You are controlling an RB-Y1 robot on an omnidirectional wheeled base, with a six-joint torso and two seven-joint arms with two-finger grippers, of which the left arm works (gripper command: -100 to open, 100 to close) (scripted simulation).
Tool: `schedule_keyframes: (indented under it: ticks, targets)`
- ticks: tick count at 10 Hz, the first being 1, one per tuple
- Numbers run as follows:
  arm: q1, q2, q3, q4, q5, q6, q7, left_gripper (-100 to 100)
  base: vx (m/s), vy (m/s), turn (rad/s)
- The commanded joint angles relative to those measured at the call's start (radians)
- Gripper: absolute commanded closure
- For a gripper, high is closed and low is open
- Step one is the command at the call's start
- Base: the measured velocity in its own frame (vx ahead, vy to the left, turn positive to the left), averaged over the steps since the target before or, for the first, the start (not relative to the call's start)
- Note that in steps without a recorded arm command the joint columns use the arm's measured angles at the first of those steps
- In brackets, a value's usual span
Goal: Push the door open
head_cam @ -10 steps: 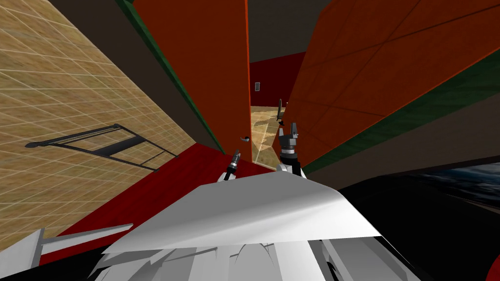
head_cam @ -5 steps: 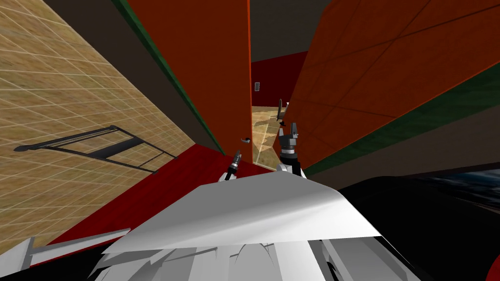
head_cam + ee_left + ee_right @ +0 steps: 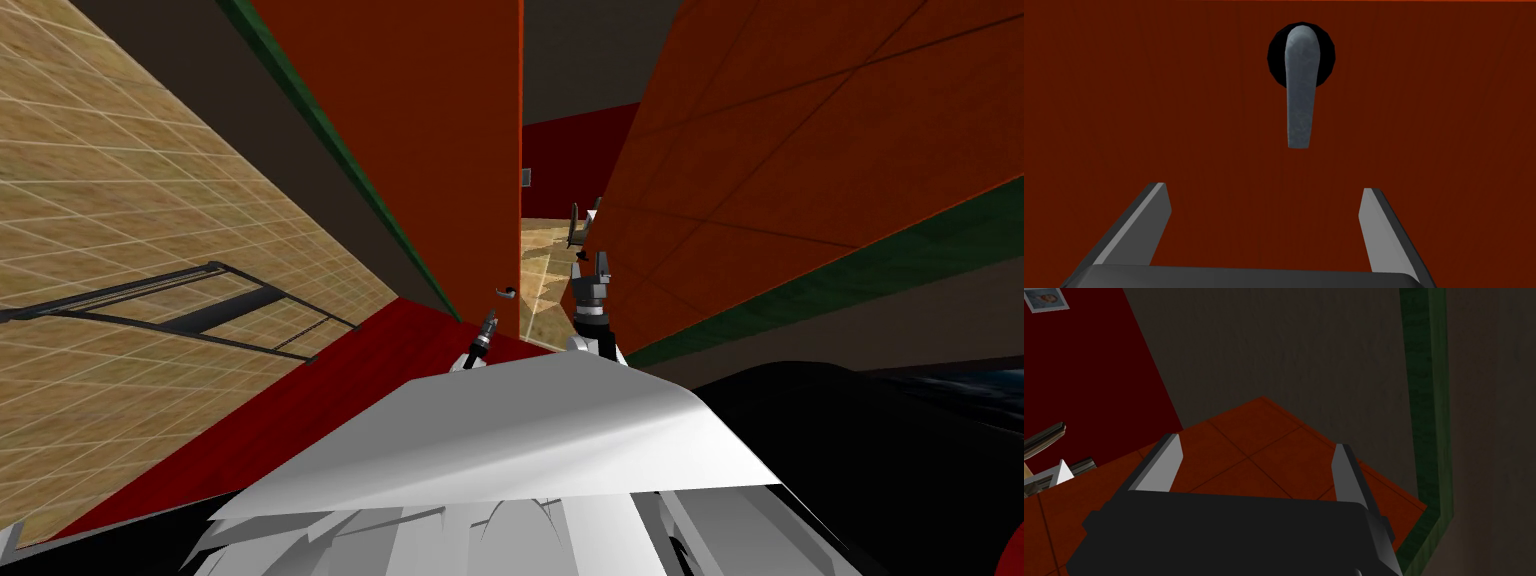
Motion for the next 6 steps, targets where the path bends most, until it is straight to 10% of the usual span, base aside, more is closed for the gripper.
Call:
schedule_keyframes:
  ticks: [1,6]
  targets:
    - [-0.010,-0.005,-0.003,0.031,0.000,-0.012,0.000,-100,0.081,0.025,-0.007]
    - [-0.031,-0.017,-0.015,0.080,-0.003,-0.019,0.006,-100,0.080,0.030,-0.012]
